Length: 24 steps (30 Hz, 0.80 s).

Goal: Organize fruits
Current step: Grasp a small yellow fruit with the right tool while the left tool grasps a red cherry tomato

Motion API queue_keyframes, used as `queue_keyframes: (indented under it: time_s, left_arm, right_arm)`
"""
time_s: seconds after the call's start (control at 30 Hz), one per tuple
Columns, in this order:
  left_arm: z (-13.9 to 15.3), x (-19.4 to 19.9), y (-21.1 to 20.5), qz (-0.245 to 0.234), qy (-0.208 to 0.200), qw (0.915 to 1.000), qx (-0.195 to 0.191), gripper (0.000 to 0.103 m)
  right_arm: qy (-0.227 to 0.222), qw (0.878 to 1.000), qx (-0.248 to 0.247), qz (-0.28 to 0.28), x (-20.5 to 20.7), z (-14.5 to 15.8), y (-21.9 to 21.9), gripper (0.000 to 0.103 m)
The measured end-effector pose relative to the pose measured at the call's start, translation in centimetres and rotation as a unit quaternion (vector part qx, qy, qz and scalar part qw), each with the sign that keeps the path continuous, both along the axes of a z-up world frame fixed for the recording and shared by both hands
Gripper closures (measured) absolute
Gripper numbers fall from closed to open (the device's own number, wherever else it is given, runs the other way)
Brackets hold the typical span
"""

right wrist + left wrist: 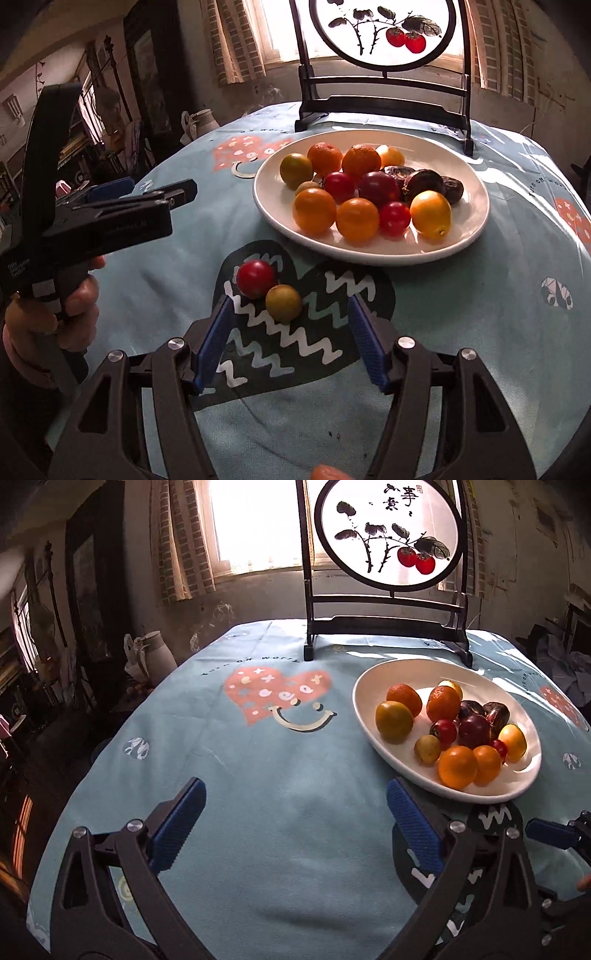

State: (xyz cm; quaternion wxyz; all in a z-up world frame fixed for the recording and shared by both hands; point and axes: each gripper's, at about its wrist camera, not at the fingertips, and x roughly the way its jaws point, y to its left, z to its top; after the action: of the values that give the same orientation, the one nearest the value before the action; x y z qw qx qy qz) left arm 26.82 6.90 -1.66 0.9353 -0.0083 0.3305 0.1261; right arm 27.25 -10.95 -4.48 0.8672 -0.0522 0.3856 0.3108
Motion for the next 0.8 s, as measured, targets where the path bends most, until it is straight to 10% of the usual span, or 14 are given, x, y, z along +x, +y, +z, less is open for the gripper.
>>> queue_keyframes:
  time_s: [0.8]
  left_arm:
    - [0.3, -0.2, 1.4, -0.006, 0.015, 0.9961, -0.086, 0.003]
  right_arm:
    - [0.007, 0.998, -0.063, 0.031, 1.7, -2.1, 2.9, 0.069]
